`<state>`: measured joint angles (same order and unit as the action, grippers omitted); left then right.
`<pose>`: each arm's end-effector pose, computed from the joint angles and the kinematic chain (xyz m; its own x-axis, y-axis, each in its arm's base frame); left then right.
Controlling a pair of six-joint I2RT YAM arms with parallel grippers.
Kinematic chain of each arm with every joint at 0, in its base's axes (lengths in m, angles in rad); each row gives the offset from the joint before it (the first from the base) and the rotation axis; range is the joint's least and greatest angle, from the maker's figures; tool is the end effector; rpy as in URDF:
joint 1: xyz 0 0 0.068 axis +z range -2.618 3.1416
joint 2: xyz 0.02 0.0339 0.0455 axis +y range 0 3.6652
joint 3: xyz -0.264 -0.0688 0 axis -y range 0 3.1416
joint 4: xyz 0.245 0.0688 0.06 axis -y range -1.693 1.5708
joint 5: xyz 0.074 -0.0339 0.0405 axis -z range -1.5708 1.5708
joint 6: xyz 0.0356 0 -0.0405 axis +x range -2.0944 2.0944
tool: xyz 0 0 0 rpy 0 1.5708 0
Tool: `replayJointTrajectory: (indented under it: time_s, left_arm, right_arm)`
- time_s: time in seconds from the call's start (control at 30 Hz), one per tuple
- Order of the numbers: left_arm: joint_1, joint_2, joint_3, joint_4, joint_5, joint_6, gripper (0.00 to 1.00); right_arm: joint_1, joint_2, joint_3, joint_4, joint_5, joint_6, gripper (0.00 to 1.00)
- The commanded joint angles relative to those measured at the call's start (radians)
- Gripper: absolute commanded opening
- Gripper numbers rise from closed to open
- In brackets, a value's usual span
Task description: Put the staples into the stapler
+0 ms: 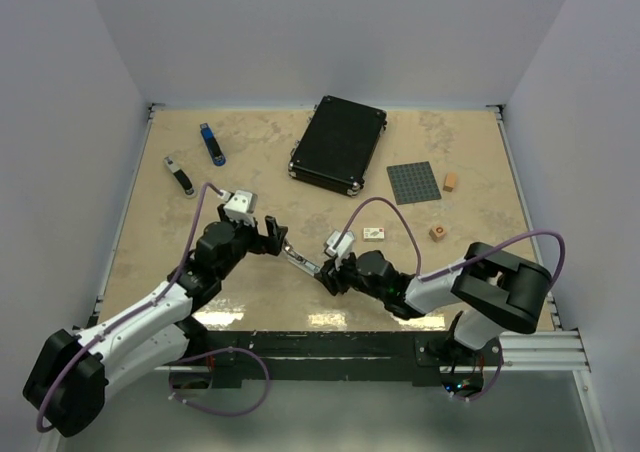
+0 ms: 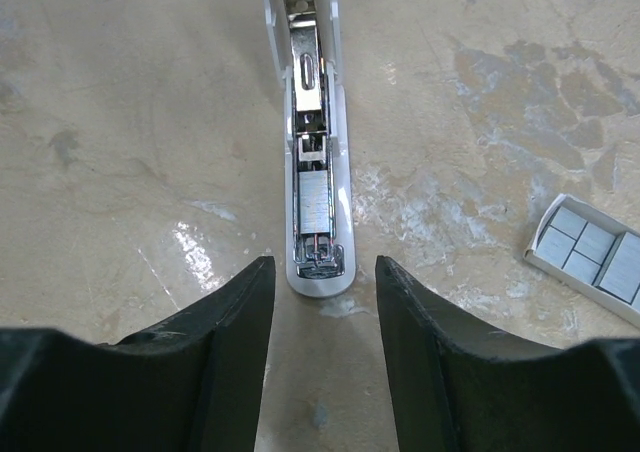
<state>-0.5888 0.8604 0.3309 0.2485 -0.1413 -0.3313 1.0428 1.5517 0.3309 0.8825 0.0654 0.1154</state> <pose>0.1646 -0.1039 0.2114 -0.3603 -0.1466 -0.9212 0.3385 0.8997 -0.2756 0.1323 0.2223 0.1315 -0.2618 -0.2208 -0.9395 -0.8061 0.5853 0.0871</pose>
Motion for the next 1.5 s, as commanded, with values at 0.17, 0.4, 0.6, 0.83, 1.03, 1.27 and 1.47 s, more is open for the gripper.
replayJointTrajectory:
  time_s: [0.17,0.4,0.6,0.83,1.03,1.27,1.47]
  left_arm:
    - [0.004,0.048,-0.026,0.14,0.085,0.038,0.97]
    - [0.004,0.091,-0.029,0.155,0.097,0.051,0.94]
    - [0.004,0.109,-0.027,0.167,0.112,0.057,0.91]
    - [0.003,0.164,-0.024,0.19,0.135,0.069,0.81]
    - [-0.005,0.198,-0.016,0.198,0.167,0.077,0.61]
    - [-0.058,0.195,-0.012,0.201,0.151,0.095,0.41]
    - [-0.166,0.198,-0.009,0.206,0.106,0.098,0.37]
  right_arm:
    - [0.005,0.054,0.033,0.078,0.016,-0.003,0.44]
    - [0.005,0.084,0.054,0.087,0.013,-0.023,0.42]
    - [0.005,0.096,0.072,0.079,-0.001,-0.045,0.4]
    - [0.005,0.093,0.076,0.07,-0.01,-0.048,0.28]
    - [0.006,0.093,0.08,0.061,-0.013,-0.053,0.09]
    - [0.005,0.085,0.082,0.055,-0.01,-0.057,0.04]
    - [0.005,0.074,0.079,0.052,-0.004,-0.059,0.03]
